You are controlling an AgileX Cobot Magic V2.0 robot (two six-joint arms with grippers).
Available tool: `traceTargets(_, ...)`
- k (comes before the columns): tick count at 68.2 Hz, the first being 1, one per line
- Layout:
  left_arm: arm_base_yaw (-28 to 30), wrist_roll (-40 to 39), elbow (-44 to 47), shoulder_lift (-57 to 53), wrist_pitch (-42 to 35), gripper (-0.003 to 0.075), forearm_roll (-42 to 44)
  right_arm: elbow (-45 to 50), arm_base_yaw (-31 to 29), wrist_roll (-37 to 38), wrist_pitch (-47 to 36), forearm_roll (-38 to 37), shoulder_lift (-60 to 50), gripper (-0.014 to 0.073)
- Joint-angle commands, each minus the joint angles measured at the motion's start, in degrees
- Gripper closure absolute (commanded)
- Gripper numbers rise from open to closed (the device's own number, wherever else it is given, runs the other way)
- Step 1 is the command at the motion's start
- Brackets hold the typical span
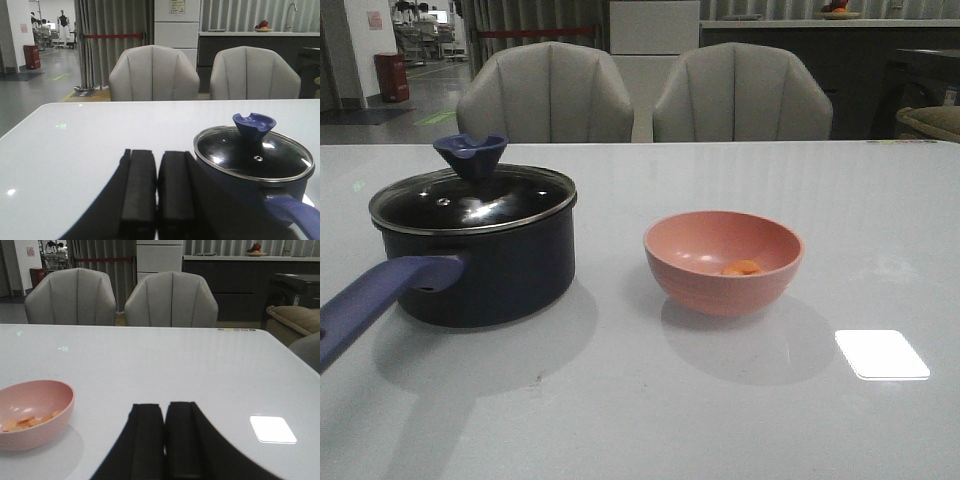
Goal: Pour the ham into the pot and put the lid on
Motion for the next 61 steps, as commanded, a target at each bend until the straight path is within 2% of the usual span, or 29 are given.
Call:
traceTargets(1, 0.07, -0.46, 1.20, -1.16, -4.86, 0.0607, -0.39, -0.29, -0.34, -0.41, -5.03, -0.91, -1.11, 0.0449)
traceTargets(51, 0.07, -0.46, 1.20, -1.16, -4.86, 0.0607, -0.39, -0.29, -0.34, -0.41, -5.03, -0.91, -1.11, 0.0449)
traceTargets(61, 0.07, -0.46, 1.00, -1.16, -10.52, 0.0607, -2.05, -0.29, -0.34, -0.41, -5.03, -0.91, -1.11, 0.0449)
